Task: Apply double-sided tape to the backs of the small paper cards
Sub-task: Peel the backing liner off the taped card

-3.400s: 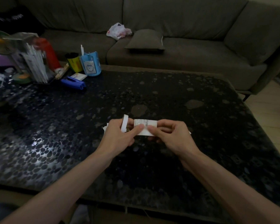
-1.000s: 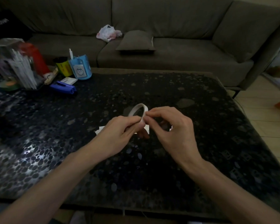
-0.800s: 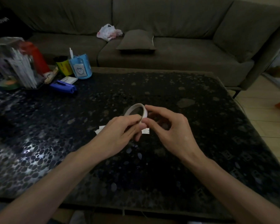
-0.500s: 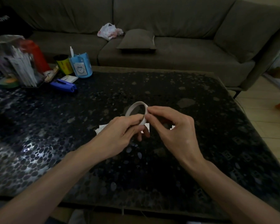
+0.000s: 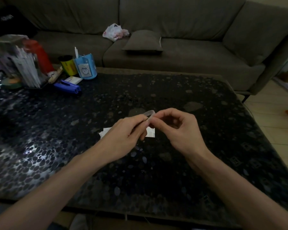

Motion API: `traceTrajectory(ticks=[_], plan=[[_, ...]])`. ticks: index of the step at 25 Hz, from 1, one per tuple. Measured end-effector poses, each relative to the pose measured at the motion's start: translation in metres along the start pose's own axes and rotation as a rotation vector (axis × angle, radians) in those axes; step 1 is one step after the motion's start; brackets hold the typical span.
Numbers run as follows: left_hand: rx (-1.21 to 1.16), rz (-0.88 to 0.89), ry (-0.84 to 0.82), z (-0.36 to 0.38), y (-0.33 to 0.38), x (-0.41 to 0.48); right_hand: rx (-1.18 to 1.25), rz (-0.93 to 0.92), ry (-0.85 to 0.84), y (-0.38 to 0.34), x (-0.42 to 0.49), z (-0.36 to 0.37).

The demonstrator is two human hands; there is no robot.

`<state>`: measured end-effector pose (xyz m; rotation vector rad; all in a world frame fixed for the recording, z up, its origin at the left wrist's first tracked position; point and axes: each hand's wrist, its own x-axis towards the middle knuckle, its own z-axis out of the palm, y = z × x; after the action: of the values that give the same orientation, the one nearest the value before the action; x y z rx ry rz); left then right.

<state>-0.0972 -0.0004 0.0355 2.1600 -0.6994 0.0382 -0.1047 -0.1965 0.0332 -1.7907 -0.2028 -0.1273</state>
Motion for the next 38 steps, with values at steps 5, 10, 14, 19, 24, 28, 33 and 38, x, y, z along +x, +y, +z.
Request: traceTrajectory(ticks=[5, 10, 14, 19, 24, 28, 33, 38], plan=[[-0.033, -0.092, 0.032, -0.002, -0.005, 0.0, 0.134, 0.068, 0.11, -0.001, 0.001, 0.003], [-0.012, -0.114, 0.032, -0.004, -0.006, 0.0, -0.356, -0.165, -0.007, 0.002, -0.004, 0.006], [0.024, -0.108, -0.001, -0.003, -0.004, -0.002, -0.361, -0.225, 0.016, 0.002, -0.006, 0.006], [0.046, -0.11, -0.02, -0.007, 0.004, -0.002, -0.269, -0.162, 0.07, 0.004, -0.001, 0.006], [0.024, -0.141, -0.041, -0.007, -0.001, -0.003, -0.48, -0.264, 0.023, 0.005, -0.006, 0.01], [0.067, -0.107, -0.033, -0.006, 0.0, -0.003, -0.432, -0.267, 0.057, 0.001, -0.006, 0.01], [0.062, -0.1, -0.071, -0.007, 0.002, -0.005, -0.42, -0.2, -0.043, -0.003, -0.003, 0.008], [0.011, -0.107, -0.101, -0.007, 0.001, -0.002, -0.507, -0.237, -0.148, -0.002, -0.001, 0.007]])
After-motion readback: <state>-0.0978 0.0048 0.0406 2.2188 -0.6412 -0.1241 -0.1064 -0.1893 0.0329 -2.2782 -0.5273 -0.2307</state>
